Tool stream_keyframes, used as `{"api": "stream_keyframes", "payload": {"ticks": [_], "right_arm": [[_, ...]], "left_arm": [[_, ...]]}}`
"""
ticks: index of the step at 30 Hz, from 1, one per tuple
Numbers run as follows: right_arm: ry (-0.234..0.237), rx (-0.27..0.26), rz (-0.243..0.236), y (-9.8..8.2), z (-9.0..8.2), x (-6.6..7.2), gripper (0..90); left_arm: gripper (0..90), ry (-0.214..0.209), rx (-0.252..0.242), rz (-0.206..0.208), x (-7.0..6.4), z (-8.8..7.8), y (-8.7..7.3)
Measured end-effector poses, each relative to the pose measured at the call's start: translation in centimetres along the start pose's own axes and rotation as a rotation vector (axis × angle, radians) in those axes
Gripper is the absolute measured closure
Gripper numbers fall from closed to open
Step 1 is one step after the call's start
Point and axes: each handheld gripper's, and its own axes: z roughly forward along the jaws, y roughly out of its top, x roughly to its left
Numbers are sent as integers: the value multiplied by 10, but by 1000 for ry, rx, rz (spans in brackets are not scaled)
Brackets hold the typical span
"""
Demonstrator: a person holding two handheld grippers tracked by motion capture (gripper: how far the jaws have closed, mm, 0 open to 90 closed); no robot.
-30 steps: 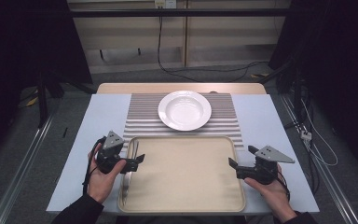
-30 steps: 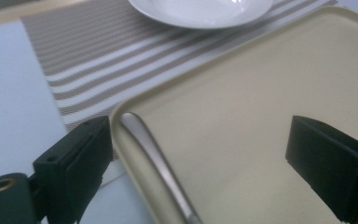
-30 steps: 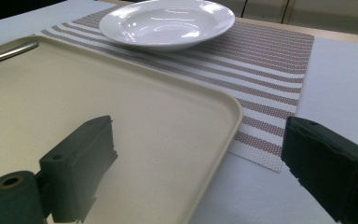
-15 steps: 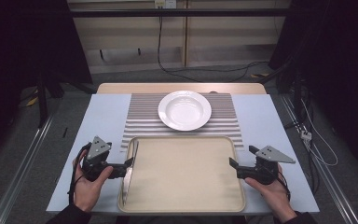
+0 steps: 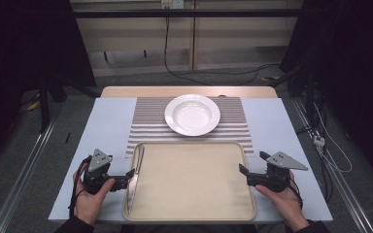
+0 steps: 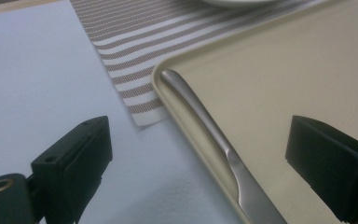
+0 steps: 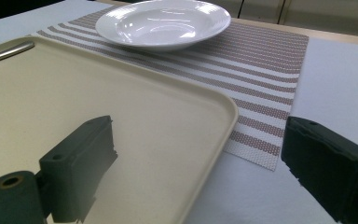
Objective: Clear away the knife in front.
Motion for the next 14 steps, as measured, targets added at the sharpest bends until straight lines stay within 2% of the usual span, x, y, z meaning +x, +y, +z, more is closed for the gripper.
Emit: {"api": "stream_keyframes", "payload": {"ticks": [1,3,4,6,9,14], "right_arm": [[0,0,-1,0,0,0,92],[-1,-1,-5,0,0,0,93],[0,-1,-6,0,0,0,93],[0,-2,-9,0,0,0,93],[-3,-2,-6,0,0,0,93],[-2,1,-8,0,0,0,92]], "left_arm": [[69,5,2,3,-1,0,-1],[69,-18,14,-3,-1,1,-3],[69,-17,3,-15,-1,0,-3],[69,-1,-2,-15,0,-2,-4],[69,-1,-15,-38,1,-1,-6],[69,-6,-8,-38,2,0,-6]]}}
